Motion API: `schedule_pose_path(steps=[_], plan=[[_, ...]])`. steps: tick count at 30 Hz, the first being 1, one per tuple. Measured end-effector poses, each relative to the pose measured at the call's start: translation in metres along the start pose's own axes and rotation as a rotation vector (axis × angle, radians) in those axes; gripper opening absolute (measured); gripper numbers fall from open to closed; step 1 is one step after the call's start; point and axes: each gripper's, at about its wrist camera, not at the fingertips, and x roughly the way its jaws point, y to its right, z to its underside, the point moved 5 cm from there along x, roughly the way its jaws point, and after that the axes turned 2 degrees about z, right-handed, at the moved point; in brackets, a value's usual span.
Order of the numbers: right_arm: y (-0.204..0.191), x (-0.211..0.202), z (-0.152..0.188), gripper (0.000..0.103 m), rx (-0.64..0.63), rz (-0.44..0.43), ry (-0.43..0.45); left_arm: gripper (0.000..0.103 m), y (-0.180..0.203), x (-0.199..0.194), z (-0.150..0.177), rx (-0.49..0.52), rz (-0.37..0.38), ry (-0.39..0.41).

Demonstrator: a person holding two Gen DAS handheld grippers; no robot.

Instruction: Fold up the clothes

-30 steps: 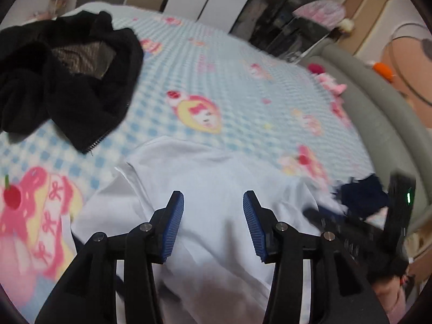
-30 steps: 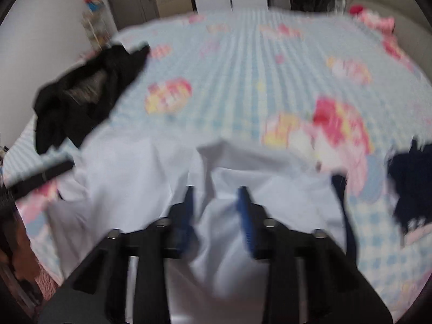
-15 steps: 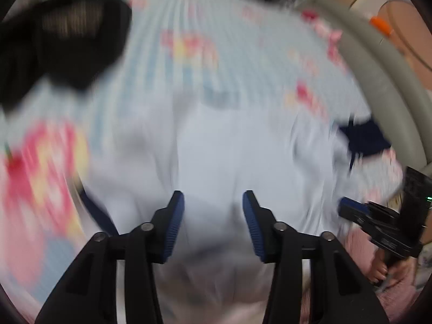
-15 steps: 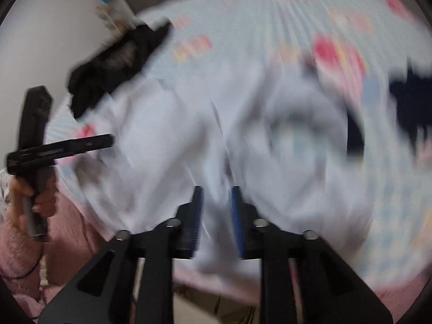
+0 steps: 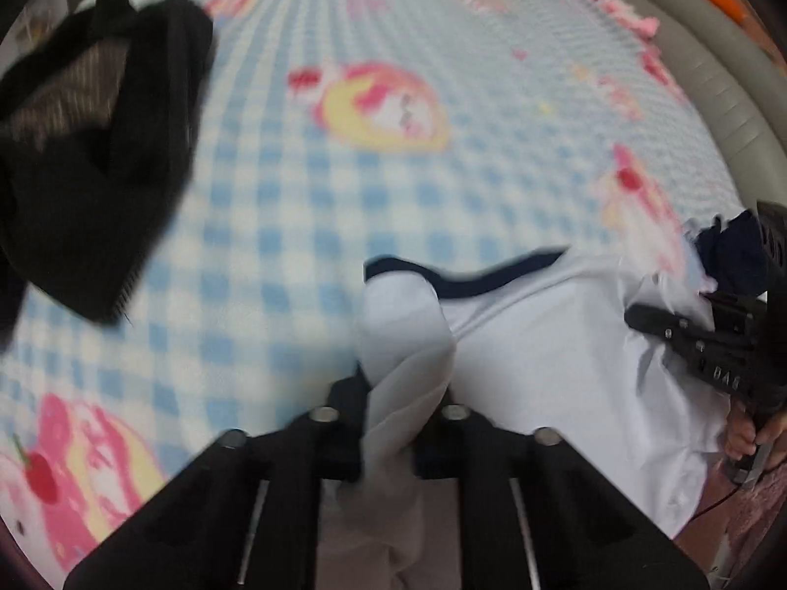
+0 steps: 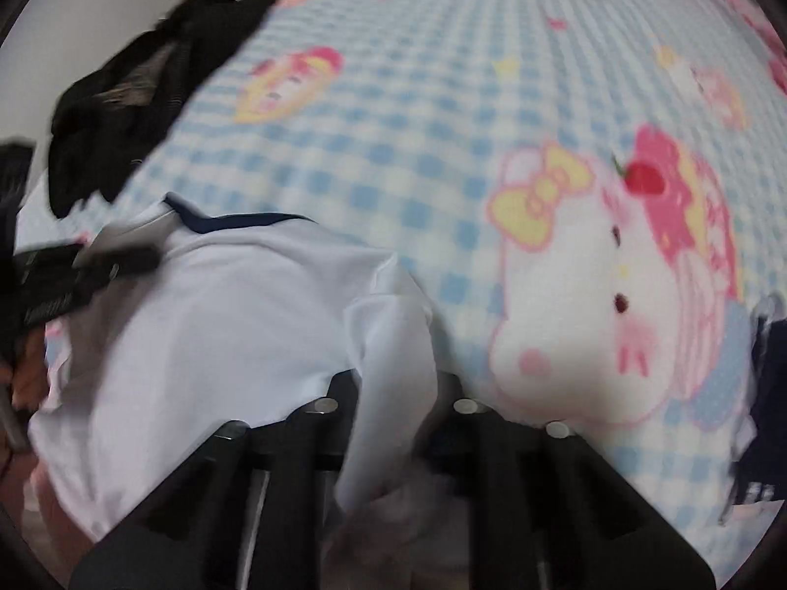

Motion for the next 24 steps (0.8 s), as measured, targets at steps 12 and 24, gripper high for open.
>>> schedule_pose_path(steps=[12,24], plan=[[-0.006,-0.307,-0.149,0.010,0.054,0.144,0.754,0.007,0.088,-0.280,-0.154,0.183,0.101,0.646],[-0.007,-0.059,0.051,0.011,0.134,0.047,0.149,0.010,0.041,-0.061,0.050,0.195,0.048,0.041]])
